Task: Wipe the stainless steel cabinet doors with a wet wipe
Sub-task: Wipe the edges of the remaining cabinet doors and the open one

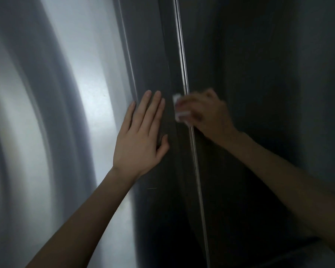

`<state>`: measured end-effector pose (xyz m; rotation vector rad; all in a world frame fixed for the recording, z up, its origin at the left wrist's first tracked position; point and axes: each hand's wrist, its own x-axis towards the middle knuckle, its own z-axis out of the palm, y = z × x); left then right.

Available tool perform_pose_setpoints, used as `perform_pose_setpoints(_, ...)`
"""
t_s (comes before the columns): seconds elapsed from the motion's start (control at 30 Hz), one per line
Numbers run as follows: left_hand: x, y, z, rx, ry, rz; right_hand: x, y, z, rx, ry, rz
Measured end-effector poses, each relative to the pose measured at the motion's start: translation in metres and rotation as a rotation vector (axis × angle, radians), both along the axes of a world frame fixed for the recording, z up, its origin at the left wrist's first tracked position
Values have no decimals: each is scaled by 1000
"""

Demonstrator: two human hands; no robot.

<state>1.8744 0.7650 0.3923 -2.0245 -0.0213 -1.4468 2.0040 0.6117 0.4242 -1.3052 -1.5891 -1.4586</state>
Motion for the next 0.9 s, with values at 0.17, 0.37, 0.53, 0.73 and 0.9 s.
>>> perform_pose_setpoints(0.17, 0, -1, 0, -1, -6, 6, -16, 25, -26, 276, 361, 74)
perform_pose_setpoints(0.37, 1, -1, 0, -3, -12, 2, -5, -3, -126, -86, 163, 54)
perform_pose_setpoints(0.53, 2, -1, -1, 8, -21, 14, 6, -12, -48, -198, -188, -26)
perform_pose_setpoints(0.73, 0, -3, 0, 9, -15, 24, -18, 20, 12, 245, 496, 279)
perform_pose_setpoints(0.9, 0, -3, 1, 3, -16, 25, -19, 12, -83, 109, 309, 152)
